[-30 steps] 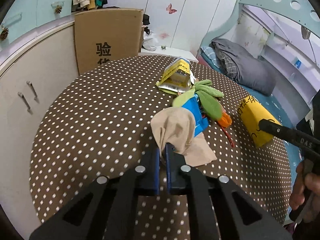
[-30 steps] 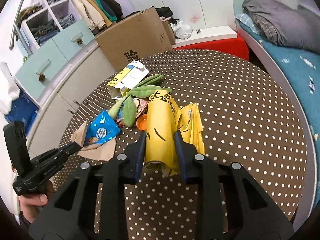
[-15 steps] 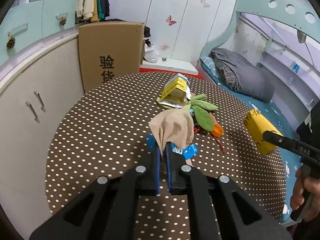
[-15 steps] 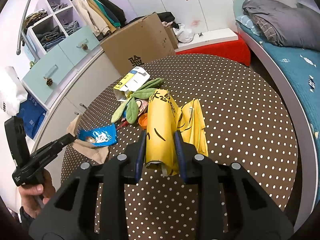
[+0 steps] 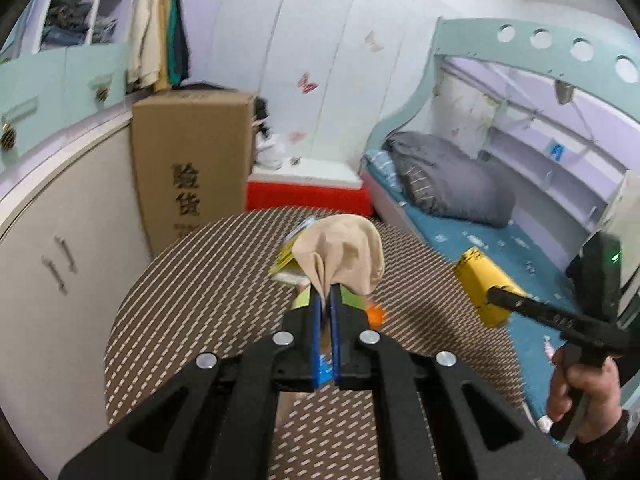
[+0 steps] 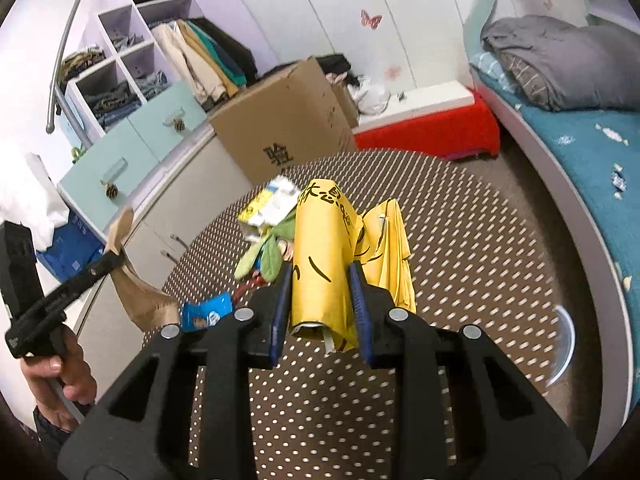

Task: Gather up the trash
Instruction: 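Carry the yellow paper and cloth to the wastebasket and open both grippers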

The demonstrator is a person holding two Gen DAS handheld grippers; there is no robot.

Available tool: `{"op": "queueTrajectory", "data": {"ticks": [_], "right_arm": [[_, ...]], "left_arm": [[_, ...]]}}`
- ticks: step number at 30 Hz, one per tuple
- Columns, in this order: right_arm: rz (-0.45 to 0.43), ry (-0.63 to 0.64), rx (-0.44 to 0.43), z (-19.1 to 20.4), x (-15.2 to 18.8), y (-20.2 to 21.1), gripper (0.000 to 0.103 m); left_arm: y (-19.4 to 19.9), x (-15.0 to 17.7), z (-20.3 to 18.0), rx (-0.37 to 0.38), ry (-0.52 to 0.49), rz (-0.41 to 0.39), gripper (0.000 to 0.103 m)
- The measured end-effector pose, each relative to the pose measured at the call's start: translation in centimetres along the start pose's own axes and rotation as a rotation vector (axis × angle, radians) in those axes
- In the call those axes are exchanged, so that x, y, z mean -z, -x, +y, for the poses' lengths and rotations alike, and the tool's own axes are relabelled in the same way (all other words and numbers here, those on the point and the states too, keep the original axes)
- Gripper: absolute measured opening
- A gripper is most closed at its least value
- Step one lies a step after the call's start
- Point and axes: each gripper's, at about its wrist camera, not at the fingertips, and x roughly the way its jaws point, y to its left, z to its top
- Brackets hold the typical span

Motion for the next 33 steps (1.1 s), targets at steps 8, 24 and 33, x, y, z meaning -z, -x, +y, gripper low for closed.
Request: {"op": "queueTrajectory", "data": {"ticks": [8,24,33], "right_arm": [[-0.093,-0.06,0.096,-5.7,-2.3,4.3,0.028],[0.069,-0.405,0.304,-26.4,2.3,-0.9,0.03],[0.227,-0.566,0.332,-35.3,7.6,-8.5,0.068]], "left_arm": [[-2.6,-4.0,-7.6,0.15,-0.083,-0.018,0.004],[-16.1,-4.8,-23.6,0.343,-0.203,0.161,0.004],[-22.8,-2.3,-29.4,0.375,-0.252,0.289,0.004]]}}
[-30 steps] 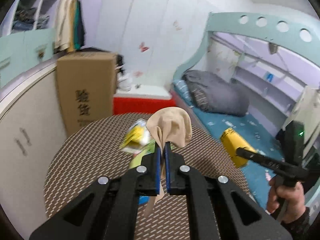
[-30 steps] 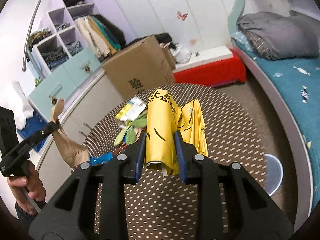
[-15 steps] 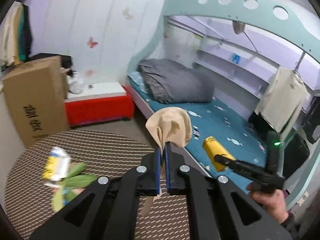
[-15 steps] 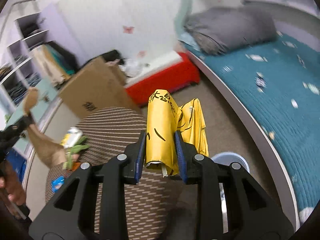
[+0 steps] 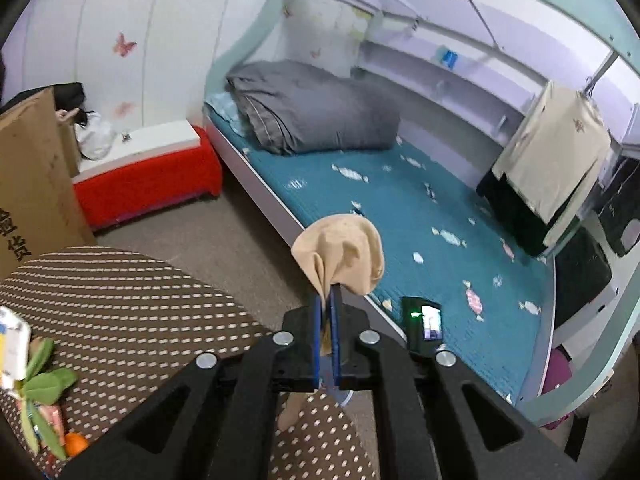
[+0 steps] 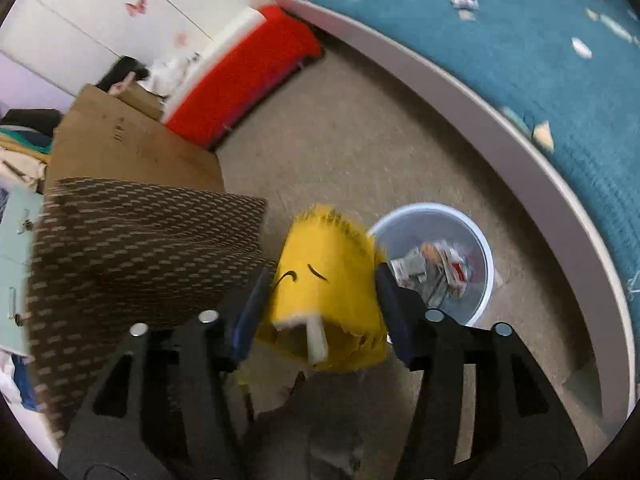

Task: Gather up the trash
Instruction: 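Carry the yellow paper and cloth to the wastebasket and open both grippers, then move both tools back over the table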

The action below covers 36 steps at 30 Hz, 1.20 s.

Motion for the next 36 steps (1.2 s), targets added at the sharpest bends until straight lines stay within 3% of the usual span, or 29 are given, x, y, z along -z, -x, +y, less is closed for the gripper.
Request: {"op": "queueTrajectory", "data": {"ticks": [3,10,22,24,25,26,29,36], "right_arm": [[-0.044,-0.072,-0.014,-1.8,0.2,0.7,0.078],[-0.183,-0.132,-0.025,-4.1,1.6,6.6,0.085],[-0.285,-0.174,-0.017,-6.8,2.2,12.0,0.089],[-0.284,-0.18,-0.014,-6.9,2.3,12.2,0.09],[-0.284,-0.183,-0.013,-7.0,2.4,12.3,0.091],[-0.285,-0.188,-0.013,-7.0,2.4,12.4,0.092],[-0.285,-0.192,-0.012,-6.8,2.6,12.6,0.097],[-0.33,-0.145,0.022,-4.0,3.0,14.7,0.097]], "left_arm": [[-3.2,0.0,-0.7,0.007,-0.01,0.057,0.004],[-12.0,0.9,-3.0,0.029,-0.035,0.239,0.004],[-23.6,2.9,-4.7,-0.016,-0.094,0.555,0.006],[-24.6,3.2,-5.0,-0.014,-0.123,0.61,0.029],[-24.7,3.3,-5.2,-0.033,-0.138,0.619,0.071],[-24.5,3.3,-5.5,-0.064,-0.154,0.613,0.091],[-23.5,2.8,-6.0,-0.105,-0.196,0.56,0.091],[-18.5,1.5,-4.8,-0.131,-0.112,0.434,0.091]]}}
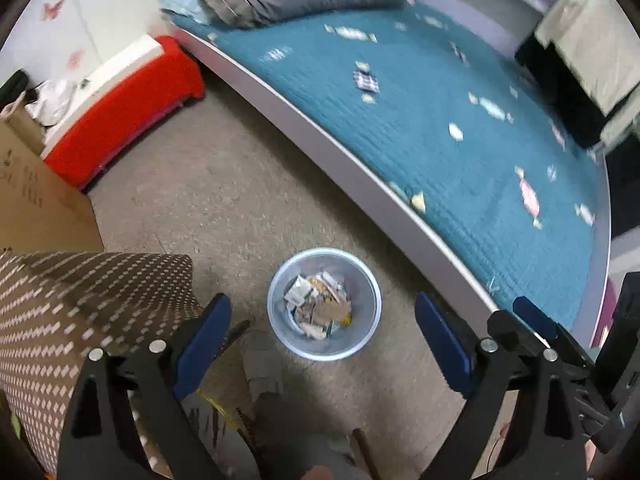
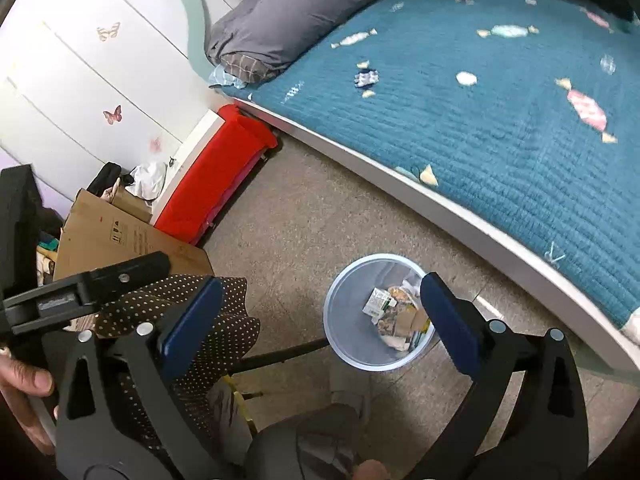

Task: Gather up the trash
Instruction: 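Move both tools back over the table, then grasp the blue snack wrapper with the left gripper while the right grasps the orange cap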

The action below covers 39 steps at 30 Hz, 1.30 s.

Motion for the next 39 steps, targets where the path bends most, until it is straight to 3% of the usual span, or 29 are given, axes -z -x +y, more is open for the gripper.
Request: {"op": "queueTrajectory", "data": {"ticks": [6,20,31,39], "right_arm": [[-0.041,0.083,-0.026,4.3,0.7,3.2,0.097],[-0.06,0.355,-0.126,16.8,5.1,9.8,0.097],[0.027,0.6,-0.187,26.5,11.6,8.5,0.097],[0.1,0.703,-0.226,31.0,15.6,5.9,0.097]], "left_arm": [[6.1,3.4,1.6,-0.011,0.052,-0.17,0.091],[19.6,14.7,6.6,-0.042,0.124,-0.452,0.092],[24.2,25.2,15.2,-0.153,0.217,-0.507,0.092],[24.2,33.0,22.5,-0.248,0.271,-0.436,0.092]]}}
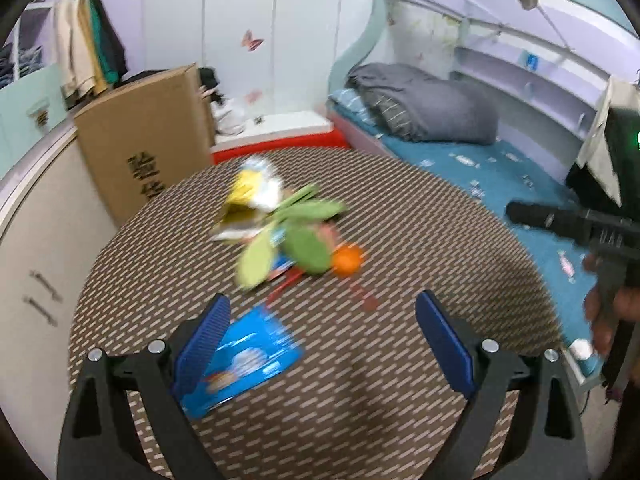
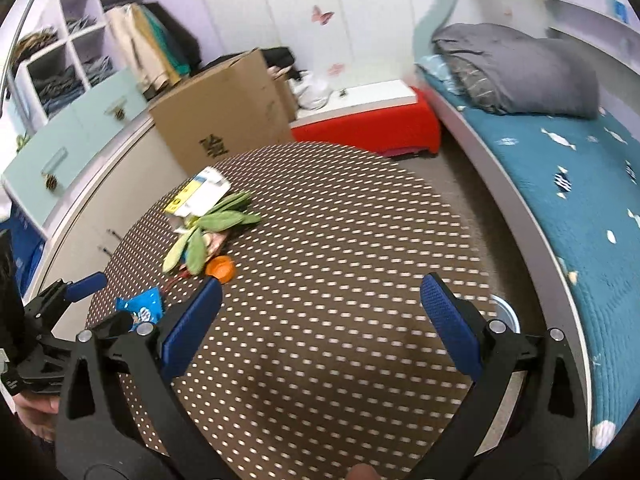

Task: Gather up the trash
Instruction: 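Grasp the blue snack wrapper with the left gripper while the right grasps the orange cap, then carry the wrapper and orange cap to the wastebasket and open both grippers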

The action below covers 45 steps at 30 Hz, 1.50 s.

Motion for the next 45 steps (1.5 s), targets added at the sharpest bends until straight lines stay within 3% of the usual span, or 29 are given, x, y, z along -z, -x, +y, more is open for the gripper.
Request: {"op": "queueTrajectory", "data": {"ticks": [6,11,12,14,17,21,22,23,24,25,27,32,45], "right_arm": [[0.073,0.065,-0.001,2.7,0.6,-3.5,0.097],[0.113,0.126,-0.016,4.8,1.0,-6.4,0.097],[0.117,0.143,-0.015,5.3,1.0,-6.9,0.097],[0.124,0.18,-0.017,6.2,0.9,-7.9,0.096],[0.135,0.225,-0.035,7.6,0.4,-9.6,0.081],[0.153,0.267,-0.058,9.0,0.1,-11.5,0.064],[0.161,0.282,-0.065,9.4,0.1,-11.8,0.053],[0.158,0.305,-0.06,9.8,0.2,-12.0,0.05],[0.157,0.322,-0.063,10.1,0.3,-12.1,0.032],[0.157,0.326,-0.07,10.2,0.3,-12.0,0.029],[0.161,0.302,-0.094,9.7,0.3,-11.7,0.029],[0.128,0.226,-0.119,7.4,0.9,-9.2,0.029],[-0.002,0.033,-0.078,-1.8,0.1,-1.5,0.029]], "left_arm": [[-0.7,2.8,5.6,-0.063,-0.026,0.058,0.091],[-2.5,3.8,6.6,-0.044,-0.093,0.113,0.09],[-2.8,3.8,6.7,-0.032,-0.092,0.116,0.087],[-3.5,3.9,6.7,0.015,-0.08,0.141,0.06],[-3.7,3.8,6.2,0.066,-0.065,0.147,0.041],[-3.7,3.7,5.2,0.059,-0.072,0.137,0.04],[-3.7,3.7,4.9,0.049,-0.073,0.13,0.041],[-3.8,3.7,4.7,0.043,-0.077,0.13,0.046],[-3.9,3.7,4.4,0.041,-0.079,0.131,0.047],[-4.0,3.6,4.1,0.045,-0.079,0.127,0.048],[-4.2,3.4,3.4,0.068,-0.076,0.128,0.045],[-3.8,3.5,2.8,0.105,-0.063,0.116,0.027],[-2.6,1.7,0.1,0.167,0.005,0.06,0.017]]}}
